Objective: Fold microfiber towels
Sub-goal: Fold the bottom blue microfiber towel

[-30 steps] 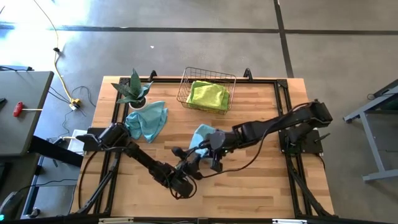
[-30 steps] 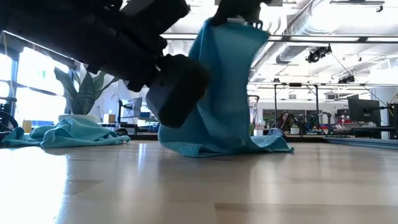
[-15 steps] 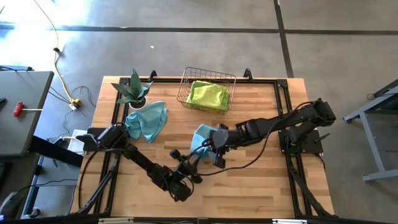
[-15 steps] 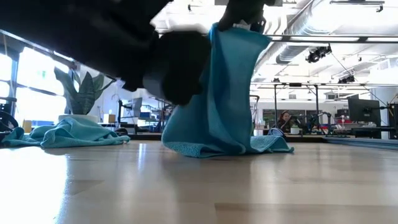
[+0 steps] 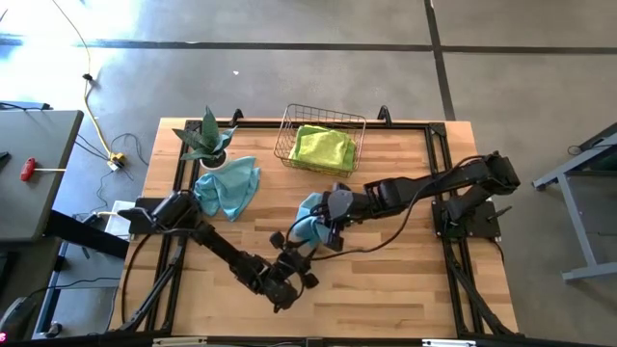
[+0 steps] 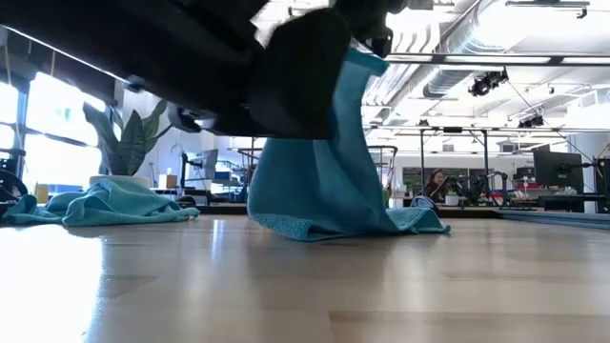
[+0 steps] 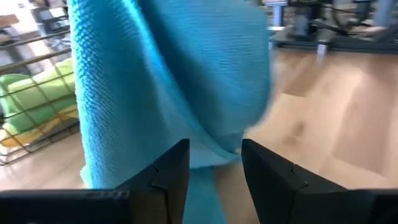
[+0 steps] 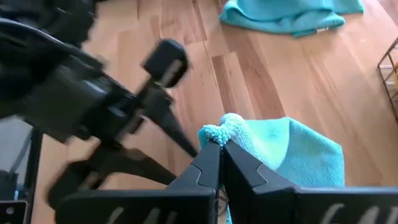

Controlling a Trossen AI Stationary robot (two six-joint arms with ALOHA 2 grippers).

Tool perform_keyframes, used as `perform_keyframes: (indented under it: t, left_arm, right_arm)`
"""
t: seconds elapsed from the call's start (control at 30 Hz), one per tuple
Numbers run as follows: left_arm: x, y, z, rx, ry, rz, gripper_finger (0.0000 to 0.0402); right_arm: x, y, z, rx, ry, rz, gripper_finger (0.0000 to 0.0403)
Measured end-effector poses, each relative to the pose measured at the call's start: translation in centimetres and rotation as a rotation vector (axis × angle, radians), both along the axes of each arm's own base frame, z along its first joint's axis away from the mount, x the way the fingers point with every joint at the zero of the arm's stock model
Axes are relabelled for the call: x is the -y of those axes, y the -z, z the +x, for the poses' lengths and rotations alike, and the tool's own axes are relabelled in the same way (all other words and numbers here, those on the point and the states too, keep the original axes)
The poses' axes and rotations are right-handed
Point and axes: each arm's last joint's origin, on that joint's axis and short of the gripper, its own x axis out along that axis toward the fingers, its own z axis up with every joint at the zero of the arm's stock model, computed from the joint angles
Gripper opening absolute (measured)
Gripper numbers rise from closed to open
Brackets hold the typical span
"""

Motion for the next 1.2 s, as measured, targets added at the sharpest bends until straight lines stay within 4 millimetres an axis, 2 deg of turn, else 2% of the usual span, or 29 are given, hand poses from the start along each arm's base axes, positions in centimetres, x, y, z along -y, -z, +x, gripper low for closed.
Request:
perform_keyframes:
  t: [0.23, 0.5, 0.7, 0.9, 1.03, 1.2]
  left_arm:
    - [-2.6, -0.3, 1.1, 0.042, -0.083, -0.005, 0.0146]
    - [-4.9, -0.1, 1.4, 0.085, -0.202, -0.002, 0.0143]
    - [-6.1, 1.4, 0.2, 0.036, -0.242, -0.082, 0.0108]
    - [-6.6, 2.4, -1.4, -0.035, -0.286, -0.153, 0.0047]
    - [-6.3, 2.6, -1.8, -0.096, -0.268, -0.168, 0.0007]
    - [-5.2, 2.8, -2.2, -0.189, -0.203, -0.183, 0.0002]
  right_arm:
    - [-0.1, -0.2, 0.2, 0.027, -0.02, -0.006, 0.0]
    - [0.0, -0.1, 0.1, 0.011, -0.034, -0.023, 0.0]
    - [0.0, 0.2, -0.2, -0.023, -0.038, -0.032, 0.0]
    - [0.0, 0.3, -0.2, -0.034, -0.053, -0.048, 0.0]
    - [0.0, 0.3, -0.2, -0.034, -0.056, -0.047, 0.0]
    - [0.1, 0.4, -0.4, -0.062, -0.07, -0.065, 0.0]
